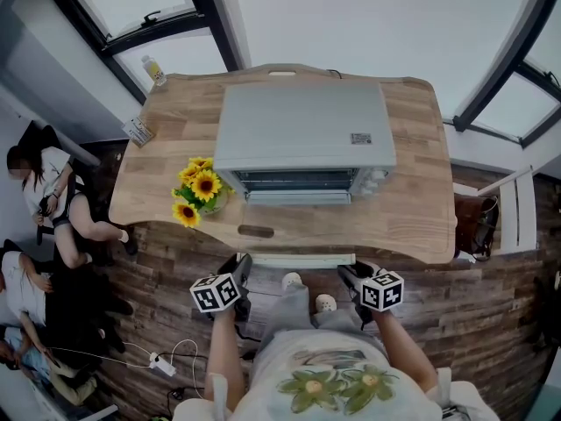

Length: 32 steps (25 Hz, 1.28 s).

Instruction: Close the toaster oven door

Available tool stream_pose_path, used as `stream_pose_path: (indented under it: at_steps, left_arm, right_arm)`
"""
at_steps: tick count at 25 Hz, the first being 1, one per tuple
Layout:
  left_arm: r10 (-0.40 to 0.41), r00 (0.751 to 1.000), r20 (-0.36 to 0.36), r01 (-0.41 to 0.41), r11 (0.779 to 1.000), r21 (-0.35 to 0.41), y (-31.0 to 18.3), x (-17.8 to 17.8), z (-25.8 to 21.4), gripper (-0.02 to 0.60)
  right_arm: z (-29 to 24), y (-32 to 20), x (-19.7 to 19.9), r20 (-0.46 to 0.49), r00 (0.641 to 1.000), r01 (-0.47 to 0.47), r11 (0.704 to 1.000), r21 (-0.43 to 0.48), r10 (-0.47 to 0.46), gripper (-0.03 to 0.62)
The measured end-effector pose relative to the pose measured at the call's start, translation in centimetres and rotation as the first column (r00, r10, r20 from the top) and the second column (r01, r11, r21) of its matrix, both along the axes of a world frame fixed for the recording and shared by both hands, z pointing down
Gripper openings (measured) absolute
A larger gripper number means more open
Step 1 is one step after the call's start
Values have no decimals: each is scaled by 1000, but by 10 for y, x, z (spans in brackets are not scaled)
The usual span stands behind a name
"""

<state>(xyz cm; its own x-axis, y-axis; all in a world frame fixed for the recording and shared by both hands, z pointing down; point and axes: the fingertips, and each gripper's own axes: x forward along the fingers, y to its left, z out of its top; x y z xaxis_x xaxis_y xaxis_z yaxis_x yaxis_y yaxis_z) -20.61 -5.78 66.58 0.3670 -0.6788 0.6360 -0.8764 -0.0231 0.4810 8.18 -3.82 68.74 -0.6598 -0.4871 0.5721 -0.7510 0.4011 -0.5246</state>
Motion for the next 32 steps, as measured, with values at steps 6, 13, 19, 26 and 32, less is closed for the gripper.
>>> stream_pose_path:
  at_steps: [6, 13, 19, 26, 32]
  left_arm:
    - [-5, 1000, -9, 5, 1000, 11, -1, 0, -4, 169]
    - [-13, 999, -36, 15, 999, 47, -5, 0, -13, 170]
    - [-9, 1000, 18, 8, 996, 94, -4, -5, -22, 169]
    - [-50, 998, 31, 44, 987, 157, 7, -24, -33, 170]
    - [-8, 997, 75, -3, 989, 147, 19, -17, -30, 170]
  right_arm:
    - [-6, 1, -4, -15, 1000, 14, 999, 41, -13, 100]
    - [-14, -1, -3, -14, 1000, 5, 999, 48, -4, 98]
    - [-19, -3, -3, -9, 1000, 8, 999, 50, -8, 98]
    - [-26, -5, -3, -1, 1000, 2, 998, 56, -2, 97]
    - [-36, -7, -3, 11, 1000, -15, 997, 70, 14, 97]
